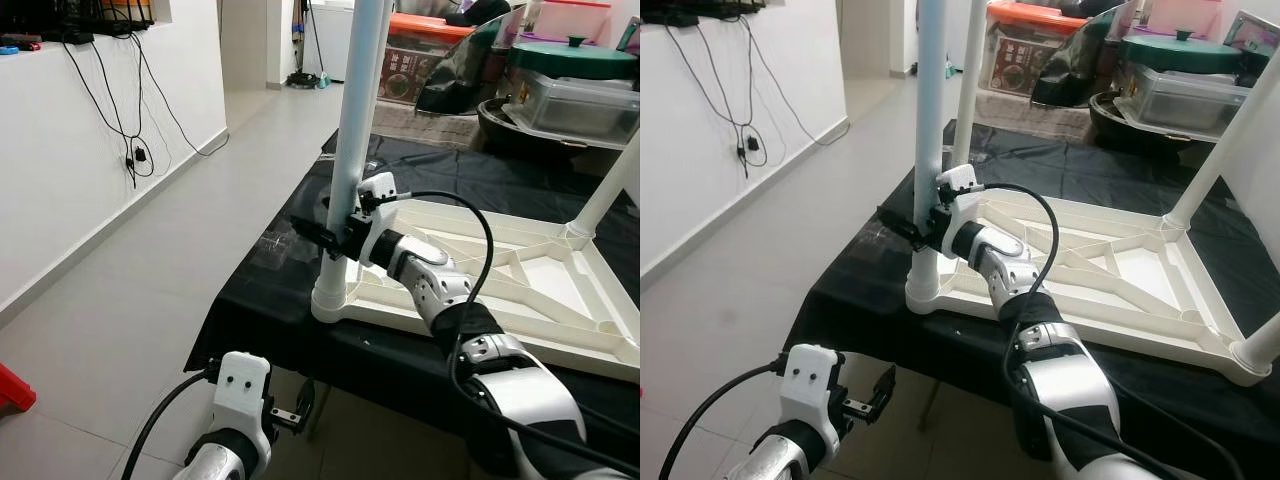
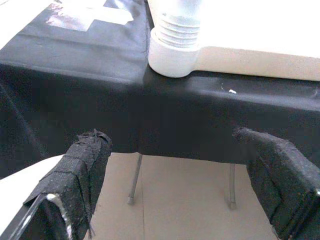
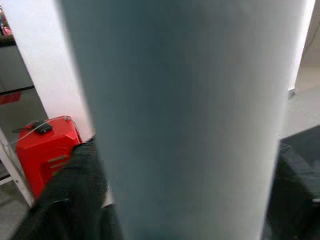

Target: Building children table

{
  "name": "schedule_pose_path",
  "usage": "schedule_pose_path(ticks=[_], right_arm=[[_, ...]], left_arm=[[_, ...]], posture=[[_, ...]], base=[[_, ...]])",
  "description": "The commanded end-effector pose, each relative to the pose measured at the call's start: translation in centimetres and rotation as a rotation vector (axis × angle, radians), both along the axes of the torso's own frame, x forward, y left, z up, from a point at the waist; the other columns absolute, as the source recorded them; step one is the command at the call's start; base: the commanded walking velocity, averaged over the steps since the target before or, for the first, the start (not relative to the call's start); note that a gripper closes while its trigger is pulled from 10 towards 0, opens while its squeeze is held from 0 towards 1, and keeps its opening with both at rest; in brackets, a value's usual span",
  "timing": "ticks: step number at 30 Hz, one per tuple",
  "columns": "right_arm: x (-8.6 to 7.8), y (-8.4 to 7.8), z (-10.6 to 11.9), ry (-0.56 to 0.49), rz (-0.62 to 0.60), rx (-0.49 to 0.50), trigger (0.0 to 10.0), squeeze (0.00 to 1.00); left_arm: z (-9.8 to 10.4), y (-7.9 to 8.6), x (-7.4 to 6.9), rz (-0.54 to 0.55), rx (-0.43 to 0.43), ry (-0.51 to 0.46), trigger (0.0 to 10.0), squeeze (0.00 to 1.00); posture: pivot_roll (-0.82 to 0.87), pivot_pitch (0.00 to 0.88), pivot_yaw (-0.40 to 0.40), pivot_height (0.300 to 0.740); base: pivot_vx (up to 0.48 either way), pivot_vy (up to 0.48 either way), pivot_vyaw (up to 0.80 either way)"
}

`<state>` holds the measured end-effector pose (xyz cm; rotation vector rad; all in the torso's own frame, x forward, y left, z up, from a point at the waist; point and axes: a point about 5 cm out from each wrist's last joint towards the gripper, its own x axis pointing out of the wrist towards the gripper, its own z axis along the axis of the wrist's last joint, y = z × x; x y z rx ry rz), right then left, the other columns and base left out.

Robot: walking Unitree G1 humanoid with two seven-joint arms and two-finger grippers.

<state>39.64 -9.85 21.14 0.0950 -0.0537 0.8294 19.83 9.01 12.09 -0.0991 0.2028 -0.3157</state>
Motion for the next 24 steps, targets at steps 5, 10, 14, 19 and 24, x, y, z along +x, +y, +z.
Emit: schedule_pose_path(ticks=[5,10,14,19,24], right_arm=[[0.2,0.2,0.3,-0.017,-0.015,-0.007,0.0,0.0],[0.1,0.2,0.1,-0.019,-0.015,-0.005,0.0,0.0],[0.0,0.3,-0.2,-0.023,-0.007,-0.002,0.0,0.0],[-0.3,0.1,-0.9,-0.026,-0.018,-0.004,0.0,0.0],[-0.6,-0.7,-2.1,-0.03,-0.122,-0.032,0.0,0.0]], left_arm=[[-0.1,-0.2,-0.2,-0.004,0.004,0.015,10.0,0.0],[-0.2,-0.3,-0.3,-0.006,0.005,0.018,10.0,0.0],[-0.3,-0.3,-0.4,-0.009,0.007,0.02,10.0,0.0],[-0.3,-0.3,-0.4,-0.014,0.011,0.02,10.0,0.0],[-0.3,-0.1,-0.3,-0.012,0.013,0.019,10.0,0.0]], posture=[[0.05,0.04,-0.11,0.74],[0.06,0.022,-0.108,0.74],[0.06,0.011,-0.107,0.74],[0.06,0.012,-0.106,0.74],[0.06,0.012,-0.101,0.74]], base=[[0.0,0.0,0.0],[0.0,0.0,0.0],[0.0,0.0,0.0],[0.0,0.0,0.0],[0.0,0.0,0.0]])
